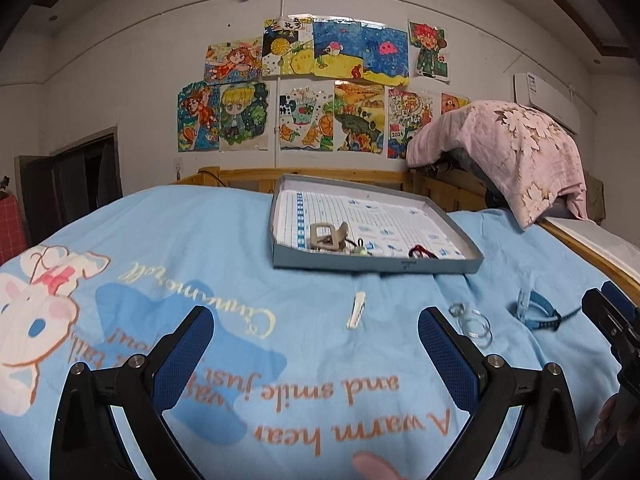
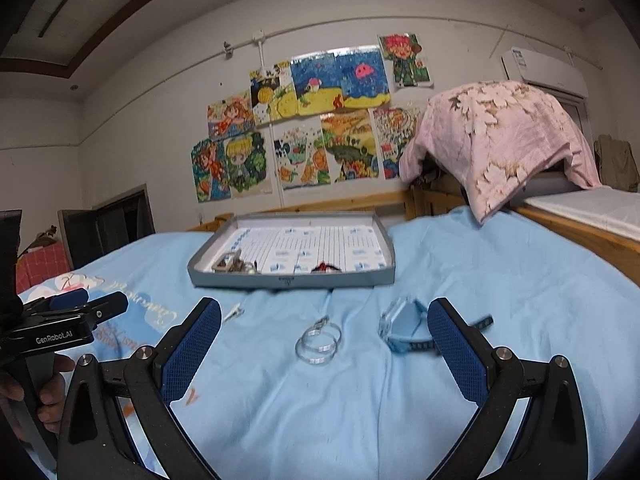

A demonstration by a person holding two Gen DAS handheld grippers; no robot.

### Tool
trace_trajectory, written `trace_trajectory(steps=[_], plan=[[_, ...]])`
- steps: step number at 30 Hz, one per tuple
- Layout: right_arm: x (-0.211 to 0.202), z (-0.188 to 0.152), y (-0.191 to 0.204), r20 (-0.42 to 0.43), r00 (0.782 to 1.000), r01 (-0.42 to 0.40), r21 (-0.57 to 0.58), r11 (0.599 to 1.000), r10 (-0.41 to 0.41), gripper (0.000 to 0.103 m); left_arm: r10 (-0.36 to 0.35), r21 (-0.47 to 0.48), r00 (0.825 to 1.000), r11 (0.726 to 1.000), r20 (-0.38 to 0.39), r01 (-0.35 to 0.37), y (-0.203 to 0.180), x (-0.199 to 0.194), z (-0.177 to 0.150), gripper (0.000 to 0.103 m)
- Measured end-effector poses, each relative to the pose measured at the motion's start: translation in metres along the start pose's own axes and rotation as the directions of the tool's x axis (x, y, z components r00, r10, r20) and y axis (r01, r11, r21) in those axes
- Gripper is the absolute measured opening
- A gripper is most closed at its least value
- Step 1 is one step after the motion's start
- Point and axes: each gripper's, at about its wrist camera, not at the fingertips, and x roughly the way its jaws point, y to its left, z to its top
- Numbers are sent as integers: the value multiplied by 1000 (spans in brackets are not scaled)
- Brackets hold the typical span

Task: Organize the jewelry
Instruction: 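Lift both tools out of the tray back over the remaining jewelry, then grasp the white snap hair clip with left gripper while right gripper grasps the silver hoop earrings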

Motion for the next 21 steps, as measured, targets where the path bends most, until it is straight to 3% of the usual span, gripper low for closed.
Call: trace_trajectory(steps=[4,7,15,17,19,21], plan=[[16,10,-1,36,999,11,-48,999,-10,102,13,15,1000,1000,-6,-13,-4,22,10,103],[35,21,-8,25,1000,-6,-14,1000,6,102,17,35,1000,999,-25,-16,-8,42,15,103],[85,9,-22,-131,985,-105,73,992,114,100,-16,37,992,999,-127,20,-13,99,15,103],[91,4,-19,-154,979,-126,63,990,134,93,-29,41,989,999,-146,35,-15,110,14,103],[98,0,-13,-181,972,-147,41,988,152,76,-49,61,986,996,-159,60,-20,118,12,103],[103,-5,-7,-214,962,-168,32,985,171,71,-60,83,983,994,-171,76,-26,123,9,101]])
